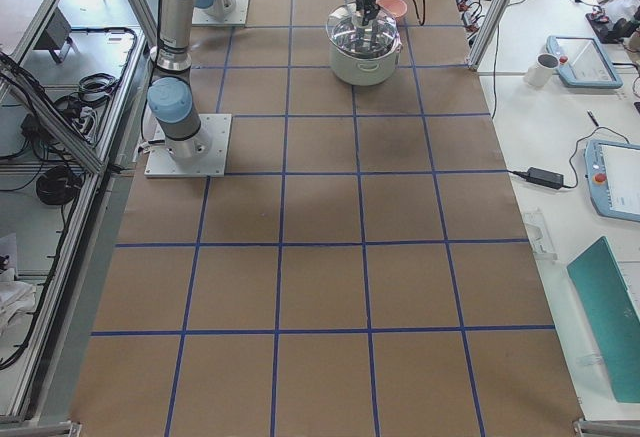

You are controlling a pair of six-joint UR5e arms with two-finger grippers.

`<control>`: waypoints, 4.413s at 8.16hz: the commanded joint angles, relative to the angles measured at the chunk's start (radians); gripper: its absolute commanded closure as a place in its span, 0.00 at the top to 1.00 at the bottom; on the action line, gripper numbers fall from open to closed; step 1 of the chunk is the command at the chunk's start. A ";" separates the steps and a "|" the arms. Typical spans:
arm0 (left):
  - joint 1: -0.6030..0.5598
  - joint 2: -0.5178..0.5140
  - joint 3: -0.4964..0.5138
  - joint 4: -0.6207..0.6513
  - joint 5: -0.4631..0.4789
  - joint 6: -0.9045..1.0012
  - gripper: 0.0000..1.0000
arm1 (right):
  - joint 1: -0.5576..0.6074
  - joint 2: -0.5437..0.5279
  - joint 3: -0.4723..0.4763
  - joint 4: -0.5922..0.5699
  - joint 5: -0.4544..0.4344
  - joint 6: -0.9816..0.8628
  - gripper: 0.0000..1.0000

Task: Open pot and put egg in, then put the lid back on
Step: 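Lower the glass lid onto the pot with the right gripper and settle it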

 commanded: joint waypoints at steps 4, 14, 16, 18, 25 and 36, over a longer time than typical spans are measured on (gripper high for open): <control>-0.002 -0.006 -0.001 0.017 -0.002 -0.005 1.00 | 0.002 0.026 0.001 -0.021 0.000 0.000 0.00; -0.002 -0.005 -0.001 0.018 0.000 0.000 1.00 | 0.004 0.031 -0.020 -0.021 0.002 0.020 0.00; -0.002 -0.005 -0.001 0.018 0.000 0.001 1.00 | 0.005 0.034 -0.022 -0.042 0.002 0.020 0.00; -0.002 -0.005 -0.001 0.018 0.001 0.001 1.00 | 0.005 0.050 -0.015 -0.076 0.002 0.022 0.00; -0.002 -0.003 -0.001 0.018 0.014 0.001 1.00 | 0.005 0.063 -0.014 -0.081 -0.035 0.013 0.00; -0.002 -0.003 -0.001 0.016 0.015 0.001 1.00 | 0.017 0.041 -0.012 -0.039 -0.020 0.036 0.00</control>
